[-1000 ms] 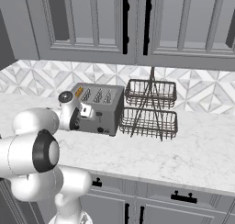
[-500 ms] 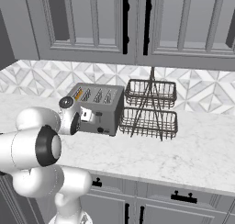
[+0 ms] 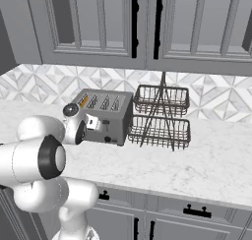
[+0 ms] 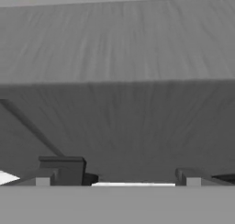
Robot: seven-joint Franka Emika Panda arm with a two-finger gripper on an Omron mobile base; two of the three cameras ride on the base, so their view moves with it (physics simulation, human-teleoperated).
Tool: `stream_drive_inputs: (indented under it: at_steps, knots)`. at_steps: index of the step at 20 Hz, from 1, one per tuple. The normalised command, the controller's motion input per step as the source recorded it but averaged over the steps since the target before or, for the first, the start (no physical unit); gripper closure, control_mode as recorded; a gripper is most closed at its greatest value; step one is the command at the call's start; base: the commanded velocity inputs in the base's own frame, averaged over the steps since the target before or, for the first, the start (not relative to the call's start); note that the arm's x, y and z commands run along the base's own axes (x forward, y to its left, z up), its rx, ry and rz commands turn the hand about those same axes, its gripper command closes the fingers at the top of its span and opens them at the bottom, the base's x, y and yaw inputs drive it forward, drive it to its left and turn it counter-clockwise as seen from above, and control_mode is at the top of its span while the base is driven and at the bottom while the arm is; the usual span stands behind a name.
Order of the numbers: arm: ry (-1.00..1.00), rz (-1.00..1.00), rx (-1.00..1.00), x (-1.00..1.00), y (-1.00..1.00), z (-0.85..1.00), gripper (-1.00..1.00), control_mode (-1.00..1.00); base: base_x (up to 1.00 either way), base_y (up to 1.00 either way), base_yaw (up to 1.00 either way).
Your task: Start the toaster. Once the lever pops up, take the bread to the plate on the dining counter.
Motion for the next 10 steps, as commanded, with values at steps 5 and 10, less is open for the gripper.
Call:
stream_drive_inputs:
  at_steps: [5,10]
  knots:
    - [-0.02,0.0,0.0,-0.19,0.0,0.35,-1.0,-1.0,0.0,0.0,0.0]
    - [-0.01,0.0,0.0,-0.26,0.0,0.54,-1.0,-1.0,0.0,0.0,0.0]
